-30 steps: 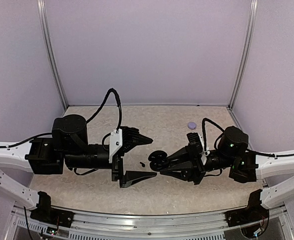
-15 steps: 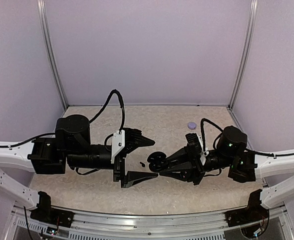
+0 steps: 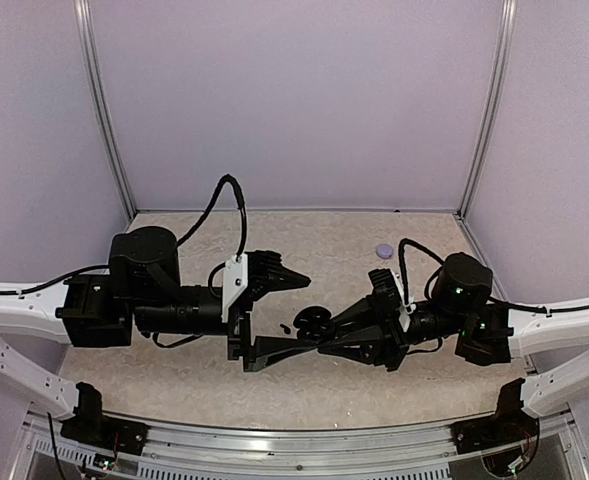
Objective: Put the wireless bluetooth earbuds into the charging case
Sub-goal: Adjust the left earbud in the left side groove of the charging case.
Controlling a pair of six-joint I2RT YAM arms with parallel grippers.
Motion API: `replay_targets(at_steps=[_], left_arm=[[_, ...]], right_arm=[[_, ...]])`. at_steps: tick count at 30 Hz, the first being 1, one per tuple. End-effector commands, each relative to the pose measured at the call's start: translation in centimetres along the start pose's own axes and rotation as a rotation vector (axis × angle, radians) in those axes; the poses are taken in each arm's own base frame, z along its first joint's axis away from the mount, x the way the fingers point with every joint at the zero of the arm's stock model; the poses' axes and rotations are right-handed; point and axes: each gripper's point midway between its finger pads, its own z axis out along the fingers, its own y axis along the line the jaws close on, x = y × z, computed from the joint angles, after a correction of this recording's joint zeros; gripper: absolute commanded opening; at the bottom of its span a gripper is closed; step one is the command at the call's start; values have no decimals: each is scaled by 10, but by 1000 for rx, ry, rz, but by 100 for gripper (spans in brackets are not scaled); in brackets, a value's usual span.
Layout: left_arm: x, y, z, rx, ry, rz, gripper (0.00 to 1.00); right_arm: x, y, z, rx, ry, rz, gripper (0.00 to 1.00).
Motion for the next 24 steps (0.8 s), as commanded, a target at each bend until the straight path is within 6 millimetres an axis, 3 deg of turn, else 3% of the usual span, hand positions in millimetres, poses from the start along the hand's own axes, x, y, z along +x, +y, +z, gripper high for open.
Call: replay_targets(at_steps=[1, 24], left_arm=[[-21, 9, 0, -21, -60, -7, 87], [-15, 18, 9, -60, -52, -24, 82]], right_arm=[[-10, 3, 3, -19, -17, -11, 3], [-8, 6, 6, -27, -12, -13, 3]])
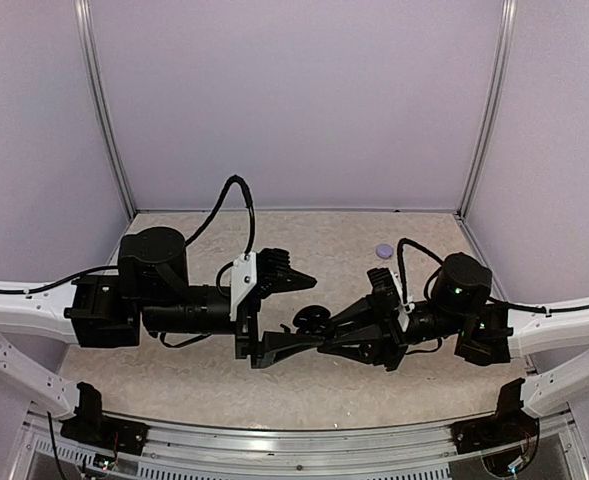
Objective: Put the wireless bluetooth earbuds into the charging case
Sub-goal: Adjust the left earbud in the left side groove of the charging case.
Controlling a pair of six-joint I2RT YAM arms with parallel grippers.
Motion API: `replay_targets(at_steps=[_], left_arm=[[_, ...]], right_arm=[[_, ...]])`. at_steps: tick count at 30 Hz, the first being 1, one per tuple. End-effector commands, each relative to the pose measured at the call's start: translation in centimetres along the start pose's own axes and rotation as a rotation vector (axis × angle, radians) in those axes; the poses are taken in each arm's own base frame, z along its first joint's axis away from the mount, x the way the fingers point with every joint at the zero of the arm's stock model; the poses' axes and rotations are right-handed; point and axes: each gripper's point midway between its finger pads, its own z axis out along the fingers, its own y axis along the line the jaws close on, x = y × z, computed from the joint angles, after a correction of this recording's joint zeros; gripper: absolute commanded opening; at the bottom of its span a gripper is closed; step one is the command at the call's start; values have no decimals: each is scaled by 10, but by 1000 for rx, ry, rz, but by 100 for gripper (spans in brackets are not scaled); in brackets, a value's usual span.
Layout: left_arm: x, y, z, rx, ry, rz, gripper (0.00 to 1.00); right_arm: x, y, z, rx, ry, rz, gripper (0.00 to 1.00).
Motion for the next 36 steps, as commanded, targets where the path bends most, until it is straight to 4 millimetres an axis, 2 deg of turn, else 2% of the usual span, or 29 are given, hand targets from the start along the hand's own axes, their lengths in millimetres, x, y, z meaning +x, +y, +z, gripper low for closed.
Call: replay_targets(at_steps=[1, 8, 20, 36], left_arm=[[-18, 14, 1, -48, -48, -8, 82], [-20, 16, 4, -45, -55, -22, 82], [-13, 17, 12, -42, -36, -35, 82], [-4, 24, 16, -58, -21, -75, 83]], right_arm=[[-9, 6, 6, -28, -13, -17, 3], [-9, 9, 8, -27, -14, -29, 3], [-13, 14, 9, -34, -19, -43, 3], [-27, 18, 4, -28, -54, -64, 3]])
